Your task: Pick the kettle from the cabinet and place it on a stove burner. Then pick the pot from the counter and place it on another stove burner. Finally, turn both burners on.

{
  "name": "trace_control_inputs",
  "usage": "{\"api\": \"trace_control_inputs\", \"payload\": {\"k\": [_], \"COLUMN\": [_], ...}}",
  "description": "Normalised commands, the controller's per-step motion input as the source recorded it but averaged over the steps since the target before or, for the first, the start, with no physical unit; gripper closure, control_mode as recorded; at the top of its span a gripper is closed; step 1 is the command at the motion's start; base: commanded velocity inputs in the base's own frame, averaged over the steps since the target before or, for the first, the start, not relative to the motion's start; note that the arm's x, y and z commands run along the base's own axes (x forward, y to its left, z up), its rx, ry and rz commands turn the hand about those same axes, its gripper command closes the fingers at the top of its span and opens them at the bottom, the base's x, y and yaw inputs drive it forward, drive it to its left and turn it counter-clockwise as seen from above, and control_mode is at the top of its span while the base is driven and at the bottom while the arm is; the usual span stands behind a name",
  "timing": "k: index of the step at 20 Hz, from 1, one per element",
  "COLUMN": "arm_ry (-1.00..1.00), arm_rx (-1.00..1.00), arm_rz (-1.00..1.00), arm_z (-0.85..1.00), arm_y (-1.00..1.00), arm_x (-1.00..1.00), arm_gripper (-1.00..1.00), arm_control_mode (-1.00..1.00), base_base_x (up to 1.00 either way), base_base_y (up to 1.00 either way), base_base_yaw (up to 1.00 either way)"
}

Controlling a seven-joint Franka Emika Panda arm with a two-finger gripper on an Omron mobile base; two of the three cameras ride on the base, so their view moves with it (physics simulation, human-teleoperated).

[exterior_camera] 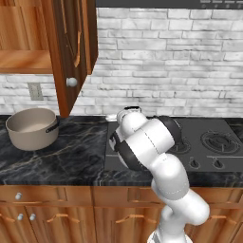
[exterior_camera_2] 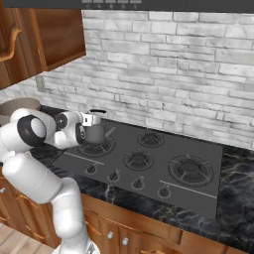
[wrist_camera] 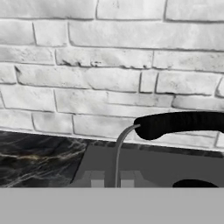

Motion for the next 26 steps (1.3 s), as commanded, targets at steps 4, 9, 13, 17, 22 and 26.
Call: {"api": "trace_control_inputs", "payload": {"k": [4,9,13,17,22,26], "arm_ry": [0.00,-0.01,0.00,0.00,0.00,0.00], "arm_rx": [0.00,0.00,0.00,0.00,0.00,0.00], "arm_rz": [0.00,0.00,0.00,0.00,0.00,0.00], "arm_z": [-0.19,-0.24,-0.10,-0.08,-0.21,-0.21], "arm_y": [0.02,0.00,0.00,0.00,0.00,0.00], "arm_x": [-0.01,-0.17,-0.12,-0.13,-0.21,-0.23], "arm_gripper": [-1.00,-1.00,-1.00,-1.00,-1.00,-1.00], "arm_control_mode": [-1.00,-1.00,-1.00,-1.00,-1.00,-1.00], "base_base_x": [0.00,0.00,0.00,0.00,0.00,0.00], "base_base_y": [0.00,0.00,0.00,0.00,0.00,0.00], "base_base_yaw": [0.00,0.00,0.00,0.00,0.00,0.00]}}
